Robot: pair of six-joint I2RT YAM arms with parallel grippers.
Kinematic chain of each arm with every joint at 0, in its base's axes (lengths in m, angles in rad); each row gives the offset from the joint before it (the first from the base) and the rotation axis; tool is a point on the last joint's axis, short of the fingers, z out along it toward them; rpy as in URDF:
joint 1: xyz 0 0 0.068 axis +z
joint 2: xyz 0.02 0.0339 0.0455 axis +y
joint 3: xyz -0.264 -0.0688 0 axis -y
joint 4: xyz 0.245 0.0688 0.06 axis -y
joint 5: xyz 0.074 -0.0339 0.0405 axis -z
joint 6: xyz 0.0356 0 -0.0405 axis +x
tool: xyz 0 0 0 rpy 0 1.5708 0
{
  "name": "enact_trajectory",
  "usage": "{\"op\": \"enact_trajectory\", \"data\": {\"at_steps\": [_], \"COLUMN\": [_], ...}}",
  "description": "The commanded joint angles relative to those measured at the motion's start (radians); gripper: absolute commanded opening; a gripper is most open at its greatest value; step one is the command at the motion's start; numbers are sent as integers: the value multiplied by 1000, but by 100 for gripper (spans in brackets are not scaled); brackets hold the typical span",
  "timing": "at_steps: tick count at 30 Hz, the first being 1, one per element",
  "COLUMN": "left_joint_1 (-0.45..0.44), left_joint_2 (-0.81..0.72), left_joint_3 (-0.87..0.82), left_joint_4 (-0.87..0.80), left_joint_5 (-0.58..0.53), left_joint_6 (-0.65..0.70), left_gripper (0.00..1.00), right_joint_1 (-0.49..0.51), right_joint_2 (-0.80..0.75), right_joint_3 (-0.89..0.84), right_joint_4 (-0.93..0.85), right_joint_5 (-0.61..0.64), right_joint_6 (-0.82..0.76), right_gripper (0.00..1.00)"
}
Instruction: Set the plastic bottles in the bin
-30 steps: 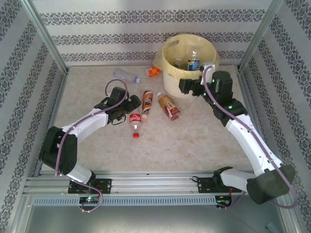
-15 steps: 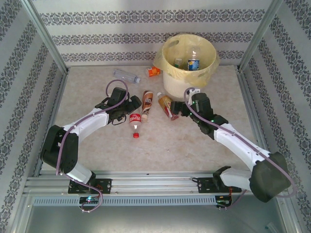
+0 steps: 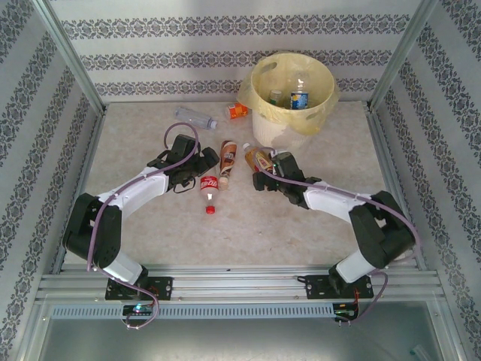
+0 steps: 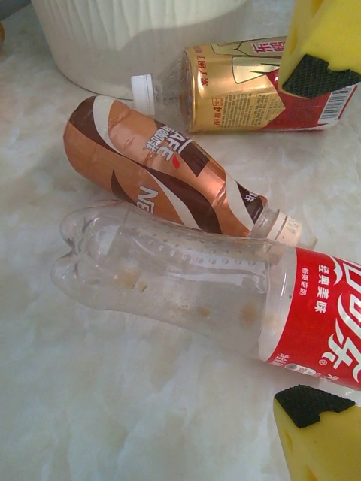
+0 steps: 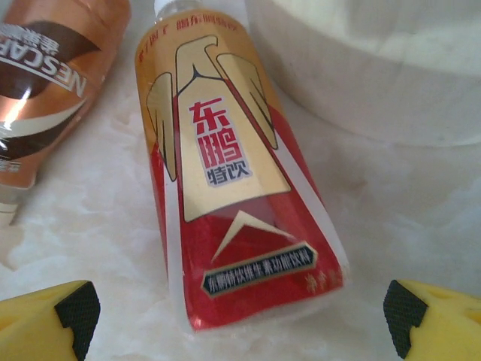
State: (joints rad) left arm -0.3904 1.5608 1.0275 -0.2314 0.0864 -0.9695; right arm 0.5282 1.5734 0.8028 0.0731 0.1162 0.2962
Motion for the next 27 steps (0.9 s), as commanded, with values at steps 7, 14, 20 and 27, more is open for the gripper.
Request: {"op": "enact_trajectory", "data": {"at_steps": [7,14,20,27], "left_joint_1": [8,7,8,8], "left_joint_2": [15,24,23,21], "left_joint_3": [25,28,25,28], "left_joint_4": [-22,-25,-26,-33], "left_joint_5": [-19,-20,-22,-24], "left_joint_6": [19,23,24,25], "left_gripper": [100,100,100,100], "right_joint_1": [15,15,14,31], "right_joint_2": [124,216,290,305], "right_joint_3": [91,163,204,171], "right_joint_4": [3,-24,-13,54], "right_joint_5": [68,75,81,89], "right_joint_6": [-42,-57,-42,-42], "right_gripper": [98,98,98,92]}}
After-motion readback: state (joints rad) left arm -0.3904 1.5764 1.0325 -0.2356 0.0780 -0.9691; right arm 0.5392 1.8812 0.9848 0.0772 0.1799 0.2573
